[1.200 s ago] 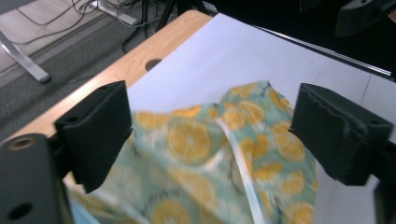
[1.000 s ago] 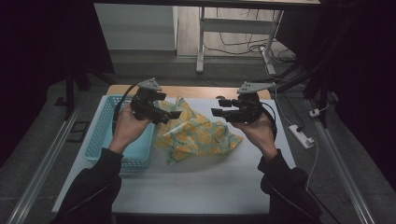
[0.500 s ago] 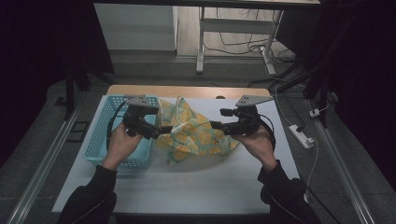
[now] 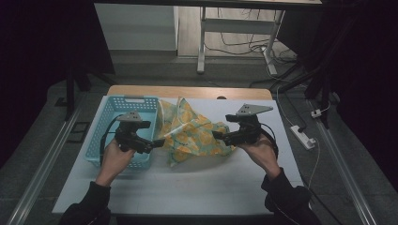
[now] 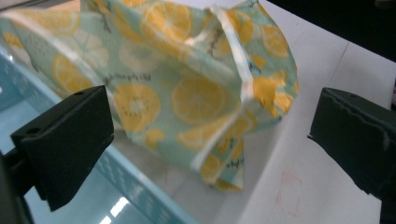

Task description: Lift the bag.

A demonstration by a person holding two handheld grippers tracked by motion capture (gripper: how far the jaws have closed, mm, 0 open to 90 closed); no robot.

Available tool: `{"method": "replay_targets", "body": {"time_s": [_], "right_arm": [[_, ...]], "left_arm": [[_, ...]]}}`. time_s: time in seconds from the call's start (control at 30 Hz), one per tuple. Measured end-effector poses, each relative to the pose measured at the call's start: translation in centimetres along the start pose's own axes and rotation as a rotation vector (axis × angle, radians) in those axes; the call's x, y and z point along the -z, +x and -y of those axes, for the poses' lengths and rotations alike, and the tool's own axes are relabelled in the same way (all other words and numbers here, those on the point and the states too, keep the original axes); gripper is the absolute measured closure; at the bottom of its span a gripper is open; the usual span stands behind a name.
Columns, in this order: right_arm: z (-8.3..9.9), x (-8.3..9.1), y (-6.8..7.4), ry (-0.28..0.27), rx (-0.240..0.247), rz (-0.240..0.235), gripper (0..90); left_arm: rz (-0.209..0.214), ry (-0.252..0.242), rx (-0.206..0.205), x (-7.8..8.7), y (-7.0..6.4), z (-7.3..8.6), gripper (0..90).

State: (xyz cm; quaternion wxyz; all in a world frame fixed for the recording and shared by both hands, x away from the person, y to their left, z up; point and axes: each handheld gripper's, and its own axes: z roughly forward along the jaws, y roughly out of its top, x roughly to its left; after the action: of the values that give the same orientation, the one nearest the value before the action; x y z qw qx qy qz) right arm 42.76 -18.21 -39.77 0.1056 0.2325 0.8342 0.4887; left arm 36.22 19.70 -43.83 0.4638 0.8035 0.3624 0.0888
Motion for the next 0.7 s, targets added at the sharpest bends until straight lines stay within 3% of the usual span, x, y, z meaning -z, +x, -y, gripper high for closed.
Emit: {"method": "replay_targets", "body": {"time_s": [0.3,0.7], "right_arm": [[1.0,0.9,0.9,0.006,-0.001,0.001,6.2],[3.6,2.6,2.0,0.010,0.018,0.059,2.6]], "left_arm": [[-0.028,0.001,0.011,1.9,-1.0,2.5,0.0],[-0.060,-0.021,0.051,4.0,-1.9,5.8,0.0]]}}
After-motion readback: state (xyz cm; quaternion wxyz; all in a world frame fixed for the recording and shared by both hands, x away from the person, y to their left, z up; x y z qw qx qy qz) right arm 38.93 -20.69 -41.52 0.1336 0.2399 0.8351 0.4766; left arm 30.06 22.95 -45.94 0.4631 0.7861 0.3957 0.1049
